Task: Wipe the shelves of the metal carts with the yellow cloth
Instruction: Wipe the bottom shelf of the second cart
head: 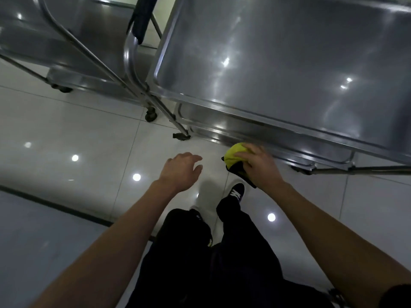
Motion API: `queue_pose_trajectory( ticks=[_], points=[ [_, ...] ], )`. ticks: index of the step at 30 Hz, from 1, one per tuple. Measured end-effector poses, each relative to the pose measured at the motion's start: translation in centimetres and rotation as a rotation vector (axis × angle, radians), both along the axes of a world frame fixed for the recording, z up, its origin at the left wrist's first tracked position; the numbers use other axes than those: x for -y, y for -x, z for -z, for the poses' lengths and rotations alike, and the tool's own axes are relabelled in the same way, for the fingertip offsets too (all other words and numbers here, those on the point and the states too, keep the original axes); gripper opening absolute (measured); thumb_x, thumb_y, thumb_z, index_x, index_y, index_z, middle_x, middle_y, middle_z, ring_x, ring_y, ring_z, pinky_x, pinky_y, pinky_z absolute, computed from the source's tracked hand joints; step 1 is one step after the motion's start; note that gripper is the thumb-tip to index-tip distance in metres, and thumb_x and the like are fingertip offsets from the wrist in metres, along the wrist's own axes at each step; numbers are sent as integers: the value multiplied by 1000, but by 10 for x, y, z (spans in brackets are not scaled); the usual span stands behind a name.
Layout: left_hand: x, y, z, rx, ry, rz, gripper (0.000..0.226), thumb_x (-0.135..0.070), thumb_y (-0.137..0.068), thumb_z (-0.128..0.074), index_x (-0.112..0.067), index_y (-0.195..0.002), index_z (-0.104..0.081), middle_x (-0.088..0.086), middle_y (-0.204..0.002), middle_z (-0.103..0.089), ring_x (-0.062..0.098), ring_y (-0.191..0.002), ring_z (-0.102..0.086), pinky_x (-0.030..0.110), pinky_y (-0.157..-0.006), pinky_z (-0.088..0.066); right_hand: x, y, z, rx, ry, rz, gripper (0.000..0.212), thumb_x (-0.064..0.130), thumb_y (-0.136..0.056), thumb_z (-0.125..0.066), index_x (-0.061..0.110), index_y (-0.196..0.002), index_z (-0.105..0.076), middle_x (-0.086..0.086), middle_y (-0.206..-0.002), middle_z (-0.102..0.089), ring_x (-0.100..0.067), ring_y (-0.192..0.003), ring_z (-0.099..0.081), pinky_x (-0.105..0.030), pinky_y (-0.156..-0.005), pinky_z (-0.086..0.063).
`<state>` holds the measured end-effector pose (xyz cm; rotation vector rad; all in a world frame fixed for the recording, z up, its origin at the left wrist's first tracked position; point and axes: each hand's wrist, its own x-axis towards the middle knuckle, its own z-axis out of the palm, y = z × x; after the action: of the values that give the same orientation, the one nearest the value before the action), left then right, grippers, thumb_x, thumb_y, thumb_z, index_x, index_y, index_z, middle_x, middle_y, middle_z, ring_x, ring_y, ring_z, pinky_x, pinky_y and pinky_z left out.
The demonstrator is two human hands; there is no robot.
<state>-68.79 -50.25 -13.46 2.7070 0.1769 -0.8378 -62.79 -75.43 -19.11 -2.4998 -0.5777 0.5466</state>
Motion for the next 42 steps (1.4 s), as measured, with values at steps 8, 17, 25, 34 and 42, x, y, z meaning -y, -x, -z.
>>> queue_pose_trajectory(
  ticks=[8,17,25,34,42],
  points=[
    [-38,-10,29,-35,84,74,41,-39,-102,-47,-26,-140,-55,0,-135,-58,22,-126,-53,44,-104,-43,-29,35,14,-101,89,152,43,1,-86,-58,23,-120,-70,-8,-143,-52,-40,-118,-47,-52,-96,-45],
    [-115,-16,52,-5,173,126,42,-36,-101,-47,-24,-141,-55,3,-139,-57,25,-128,-51,44,-106,-42,-91,63,4,-43,133,367,41,0,-87,-55,21,-119,-71,-9,-141,-54,-38,-113,-51,-47,-96,-47],
    [-133,-37,94,87,164,103,45,-34,-100,-51,-22,-143,-54,5,-144,-55,28,-131,-48,46,-104,-43,-115,40,42,-14,94,367,42,-1,-86,-56,20,-119,-72,-9,-140,-54,-38,-120,-51,-49,-98,-47],
    [-120,-100,203,225,131,129,43,-28,-93,-57,-23,-135,-58,6,-131,-60,33,-120,-54,49,-96,-48,-112,-41,152,60,-22,423,44,-2,-88,-52,17,-124,-68,-9,-143,-53,-34,-127,-51,-44,-107,-41],
    [-131,-145,308,437,-41,118,43,-26,-92,-56,-26,-134,-60,8,-138,-52,33,-132,-43,59,-108,-37,-136,-114,256,180,62,464,45,24,-102,-45,23,-146,-45,-7,-158,-33,-31,-142,-33,-45,-114,-32]
  ],
)
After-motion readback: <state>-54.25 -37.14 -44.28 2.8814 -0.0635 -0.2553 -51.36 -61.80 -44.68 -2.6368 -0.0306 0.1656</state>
